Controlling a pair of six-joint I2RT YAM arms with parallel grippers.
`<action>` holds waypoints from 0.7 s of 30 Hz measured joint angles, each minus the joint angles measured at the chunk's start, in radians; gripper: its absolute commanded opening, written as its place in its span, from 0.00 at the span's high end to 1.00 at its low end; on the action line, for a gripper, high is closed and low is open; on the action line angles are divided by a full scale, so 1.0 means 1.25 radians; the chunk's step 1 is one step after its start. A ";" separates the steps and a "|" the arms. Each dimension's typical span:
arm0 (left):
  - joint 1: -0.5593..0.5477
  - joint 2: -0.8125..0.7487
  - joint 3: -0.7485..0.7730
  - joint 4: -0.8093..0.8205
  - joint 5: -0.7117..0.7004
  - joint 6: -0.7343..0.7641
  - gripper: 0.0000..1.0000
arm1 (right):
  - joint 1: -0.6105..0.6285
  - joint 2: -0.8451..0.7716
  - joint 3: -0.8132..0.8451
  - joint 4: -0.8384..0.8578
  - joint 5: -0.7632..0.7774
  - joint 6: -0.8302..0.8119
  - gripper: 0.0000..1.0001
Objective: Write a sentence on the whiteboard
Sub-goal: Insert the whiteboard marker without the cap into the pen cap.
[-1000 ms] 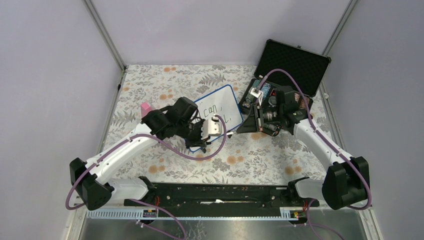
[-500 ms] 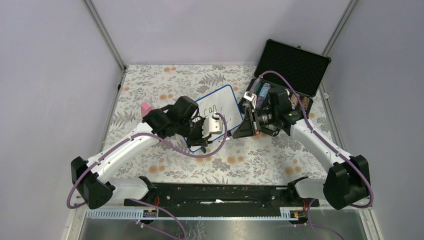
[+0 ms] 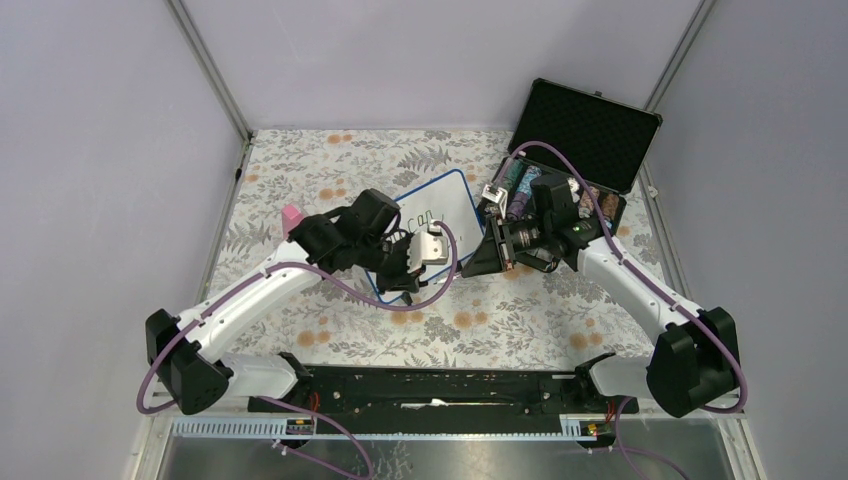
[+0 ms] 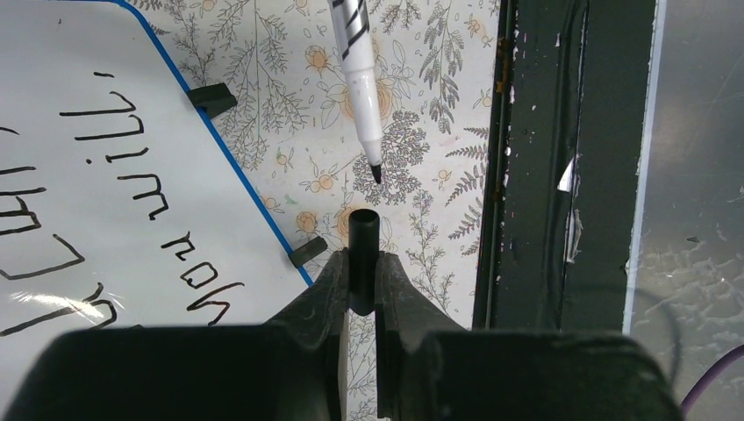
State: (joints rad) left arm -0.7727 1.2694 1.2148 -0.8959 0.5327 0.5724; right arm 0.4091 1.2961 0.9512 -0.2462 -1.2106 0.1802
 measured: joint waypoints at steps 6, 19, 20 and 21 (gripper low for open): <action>0.000 0.006 0.008 0.002 0.009 -0.004 1.00 | 0.008 0.005 0.005 -0.004 0.018 0.000 1.00; 0.000 0.018 0.017 0.005 0.015 -0.007 1.00 | 0.014 0.008 0.013 -0.004 0.021 -0.001 1.00; -0.001 0.019 0.018 0.006 0.016 -0.008 1.00 | 0.014 0.008 0.013 -0.004 0.023 -0.001 1.00; -0.001 0.020 0.018 0.006 0.016 -0.011 1.00 | 0.014 0.008 0.013 -0.004 0.026 -0.002 1.00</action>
State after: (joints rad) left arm -0.7738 1.2945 1.2377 -0.8879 0.5533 0.5591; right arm 0.4271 1.3056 0.9676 -0.2508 -1.1786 0.1783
